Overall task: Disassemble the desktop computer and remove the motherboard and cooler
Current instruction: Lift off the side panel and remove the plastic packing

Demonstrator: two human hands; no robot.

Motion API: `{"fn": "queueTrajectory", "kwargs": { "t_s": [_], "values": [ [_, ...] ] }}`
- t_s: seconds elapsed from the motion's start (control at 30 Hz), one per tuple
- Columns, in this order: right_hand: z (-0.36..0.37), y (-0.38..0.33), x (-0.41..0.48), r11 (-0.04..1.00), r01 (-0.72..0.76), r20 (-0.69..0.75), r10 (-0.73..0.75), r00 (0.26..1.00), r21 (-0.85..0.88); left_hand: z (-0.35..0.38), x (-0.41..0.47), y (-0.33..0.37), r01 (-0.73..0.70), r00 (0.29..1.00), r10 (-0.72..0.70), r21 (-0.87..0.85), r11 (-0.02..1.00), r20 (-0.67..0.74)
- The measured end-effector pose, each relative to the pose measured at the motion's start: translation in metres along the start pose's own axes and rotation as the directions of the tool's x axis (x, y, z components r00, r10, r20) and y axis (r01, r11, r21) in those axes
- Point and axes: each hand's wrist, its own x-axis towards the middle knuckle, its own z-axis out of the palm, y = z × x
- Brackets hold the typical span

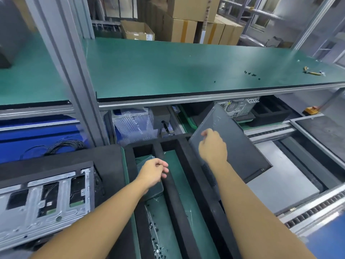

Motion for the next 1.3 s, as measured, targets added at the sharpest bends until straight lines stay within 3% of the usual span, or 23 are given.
{"fn": "queueTrajectory", "kwargs": {
  "t_s": [0.13,0.33,0.53,0.73,0.93,1.03,1.13,1.2,1.3],
  "values": [
    [0.004,-0.041,-0.035,0.954,-0.077,0.155,0.033,0.987,0.291,-0.028,-0.026,-0.002,-0.06,0.997,0.057,-0.057,0.997,-0.053],
    [0.019,-0.114,-0.102,0.892,-0.023,0.241,-0.097,0.966,0.452,-0.096,-0.078,-0.015,-0.196,0.97,0.182,-0.072,0.978,-0.163],
    [0.047,-0.195,-0.185,0.869,0.067,0.328,-0.255,0.909,0.49,-0.181,-0.146,-0.062,-0.288,0.93,0.286,0.027,0.957,-0.233],
    [0.077,-0.25,-0.265,0.872,0.134,0.412,-0.351,0.841,0.47,-0.263,-0.217,-0.127,-0.237,0.924,0.316,0.325,0.915,-0.216],
    [0.099,-0.279,-0.335,0.877,0.287,0.529,-0.465,0.71,0.386,-0.303,-0.261,-0.189,-0.195,0.943,0.32,0.625,0.756,-0.093],
    [0.107,-0.275,-0.358,0.861,0.442,0.634,-0.491,0.598,0.25,-0.303,-0.267,-0.21,-0.205,0.915,0.396,0.749,0.63,-0.082],
    [0.116,-0.26,-0.374,0.814,0.58,0.788,-0.378,0.485,0.033,-0.299,-0.275,-0.219,-0.189,0.893,0.438,0.794,0.577,-0.105],
    [0.125,-0.247,-0.382,0.79,0.612,0.793,-0.349,0.499,-0.038,-0.297,-0.28,-0.222,-0.192,0.889,0.447,0.806,0.56,-0.098],
    [0.139,-0.235,-0.394,0.761,0.645,0.71,-0.417,0.567,-0.068,-0.296,-0.285,-0.222,-0.181,0.883,0.452,0.799,0.574,-0.125]
  ]
}}
